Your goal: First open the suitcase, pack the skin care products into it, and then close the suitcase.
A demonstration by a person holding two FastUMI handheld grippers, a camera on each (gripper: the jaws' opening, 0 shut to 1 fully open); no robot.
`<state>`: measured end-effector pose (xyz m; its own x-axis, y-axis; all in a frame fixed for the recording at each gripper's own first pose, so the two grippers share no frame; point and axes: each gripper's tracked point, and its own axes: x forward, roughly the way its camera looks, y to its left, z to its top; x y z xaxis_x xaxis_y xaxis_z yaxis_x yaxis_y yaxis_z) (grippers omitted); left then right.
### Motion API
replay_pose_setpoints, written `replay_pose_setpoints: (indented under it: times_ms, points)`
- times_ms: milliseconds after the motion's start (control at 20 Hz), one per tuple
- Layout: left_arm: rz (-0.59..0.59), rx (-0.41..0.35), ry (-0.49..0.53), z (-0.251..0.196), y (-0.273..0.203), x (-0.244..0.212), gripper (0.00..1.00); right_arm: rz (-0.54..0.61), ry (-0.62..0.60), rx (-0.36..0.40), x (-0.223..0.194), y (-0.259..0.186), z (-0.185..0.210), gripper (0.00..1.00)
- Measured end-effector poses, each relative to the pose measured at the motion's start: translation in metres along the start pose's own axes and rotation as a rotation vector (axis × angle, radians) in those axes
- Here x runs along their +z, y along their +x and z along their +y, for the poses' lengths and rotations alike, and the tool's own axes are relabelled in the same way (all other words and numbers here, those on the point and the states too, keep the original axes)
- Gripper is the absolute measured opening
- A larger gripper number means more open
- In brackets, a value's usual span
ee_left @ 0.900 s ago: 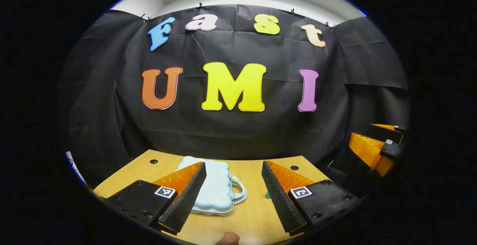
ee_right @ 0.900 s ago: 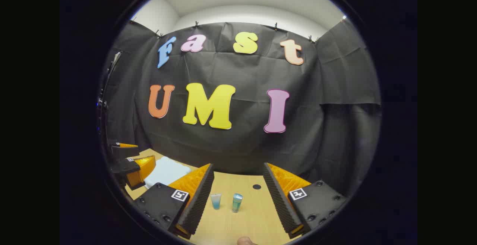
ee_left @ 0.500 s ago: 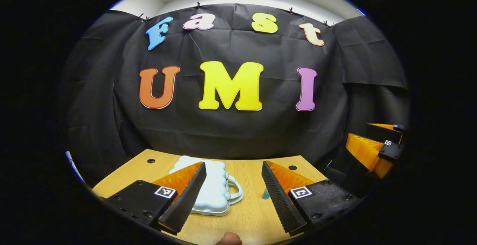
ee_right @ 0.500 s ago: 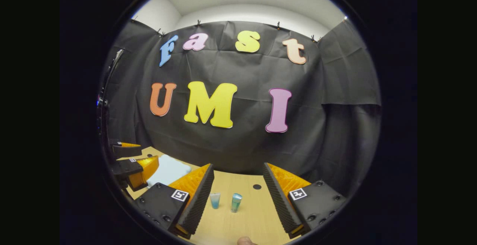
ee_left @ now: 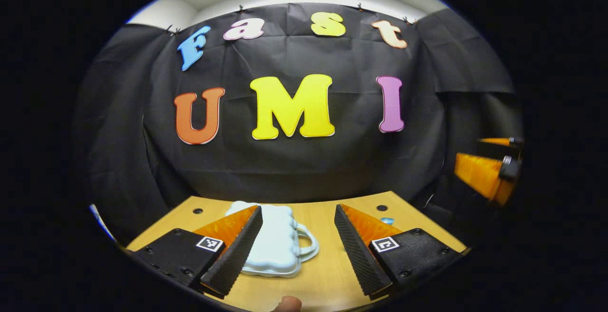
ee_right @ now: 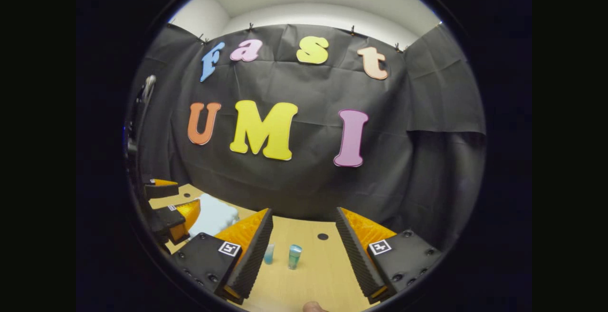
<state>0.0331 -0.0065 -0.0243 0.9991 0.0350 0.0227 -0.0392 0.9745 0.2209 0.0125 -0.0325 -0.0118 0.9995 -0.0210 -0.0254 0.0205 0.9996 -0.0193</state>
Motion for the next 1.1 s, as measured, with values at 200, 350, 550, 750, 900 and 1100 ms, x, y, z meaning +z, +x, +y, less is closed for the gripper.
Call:
replay_pose_setpoints:
  times_ms: [200, 350, 550, 750, 900, 1100]
  points:
    - [-0.027, 0.009, 0.334, -0.003, 0.032, -0.041, 0.98, 0.024, 0.003, -0.056, -0.012, 0.004, -0.03, 0.78]
    - [0.032, 0.007, 0.436, -0.005, 0.054, -0.087, 0.97, 0.058, 0.007, -0.081, -0.026, 0.007, -0.046, 0.79]
    - [0.068, 0.003, 0.664, -0.016, 0.08, -0.118, 0.97, 0.091, 0.003, -0.094, -0.043, 0.011, -0.064, 0.79]
    - [0.134, -0.021, 0.846, -0.026, 0.103, -0.15, 0.97, 0.132, 0.028, -0.093, -0.063, 0.023, -0.08, 0.79]
    - [0.176, -0.033, 0.959, -0.036, 0.113, -0.171, 0.97, 0.171, 0.063, -0.089, -0.081, 0.034, -0.091, 0.79]
    - [0.177, -0.043, 1.068, -0.056, 0.125, -0.17, 0.95, 0.214, 0.107, -0.078, -0.102, 0.048, -0.106, 0.79]
